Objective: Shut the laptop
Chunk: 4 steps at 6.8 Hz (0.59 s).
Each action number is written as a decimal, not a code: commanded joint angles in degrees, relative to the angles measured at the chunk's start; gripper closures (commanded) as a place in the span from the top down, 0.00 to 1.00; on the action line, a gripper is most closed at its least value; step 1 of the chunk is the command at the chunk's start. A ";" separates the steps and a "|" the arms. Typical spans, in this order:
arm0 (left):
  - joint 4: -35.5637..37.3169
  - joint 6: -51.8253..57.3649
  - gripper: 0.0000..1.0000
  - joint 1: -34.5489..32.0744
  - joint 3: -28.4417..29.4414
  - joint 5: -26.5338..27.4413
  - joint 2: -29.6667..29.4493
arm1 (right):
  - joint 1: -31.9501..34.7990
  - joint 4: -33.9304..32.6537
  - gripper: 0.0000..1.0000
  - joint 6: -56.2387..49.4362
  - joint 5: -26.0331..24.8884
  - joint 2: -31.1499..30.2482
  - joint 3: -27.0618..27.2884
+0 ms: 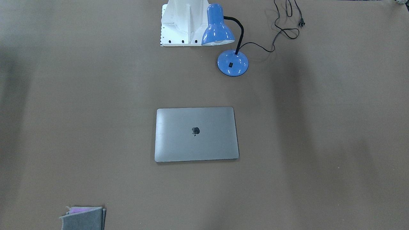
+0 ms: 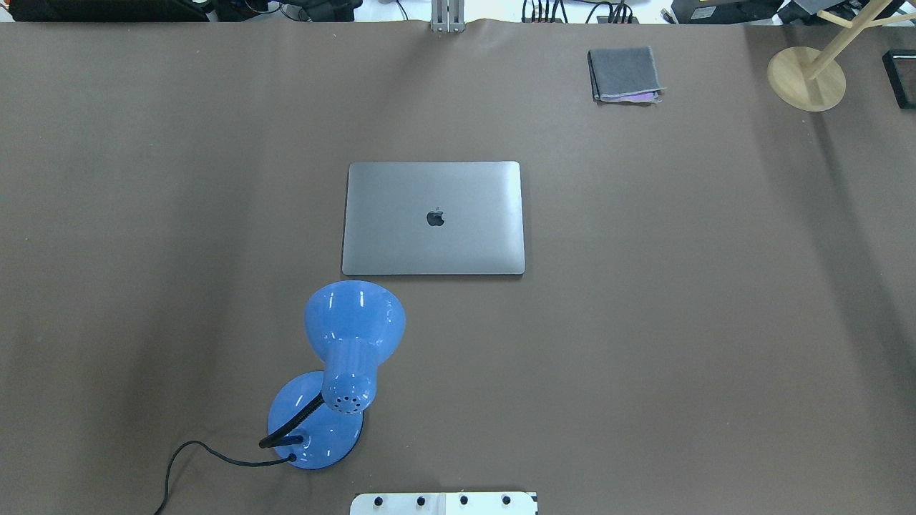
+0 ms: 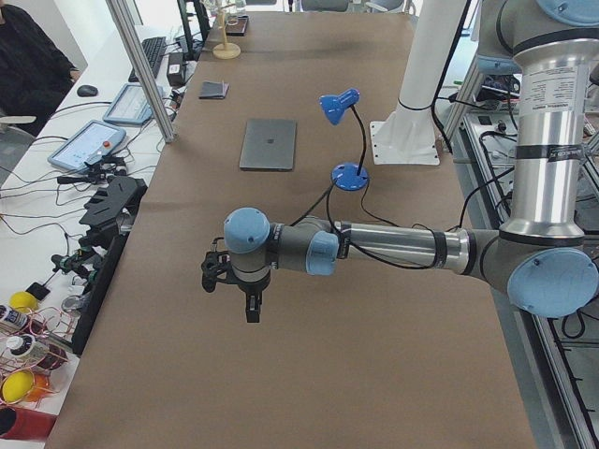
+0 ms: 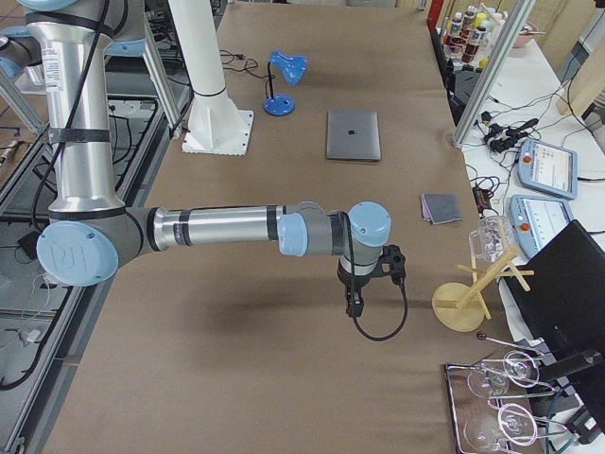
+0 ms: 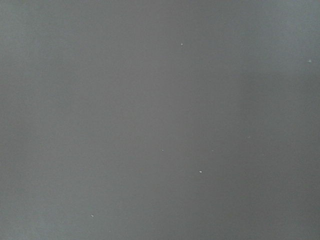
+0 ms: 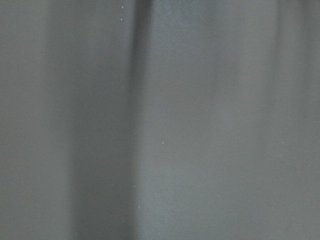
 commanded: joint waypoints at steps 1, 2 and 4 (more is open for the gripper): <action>0.03 0.34 0.98 -0.26 1.63 -0.02 -0.28 | 0.48 -0.03 1.00 -0.35 -0.05 0.18 0.26; 0.12 0.34 0.98 -0.26 1.63 0.06 -0.37 | 0.48 -0.03 1.00 -0.35 0.04 0.18 0.26; 0.12 0.34 0.98 -0.34 1.37 -0.02 -0.28 | 0.48 -0.03 1.00 -0.35 -0.13 0.18 0.26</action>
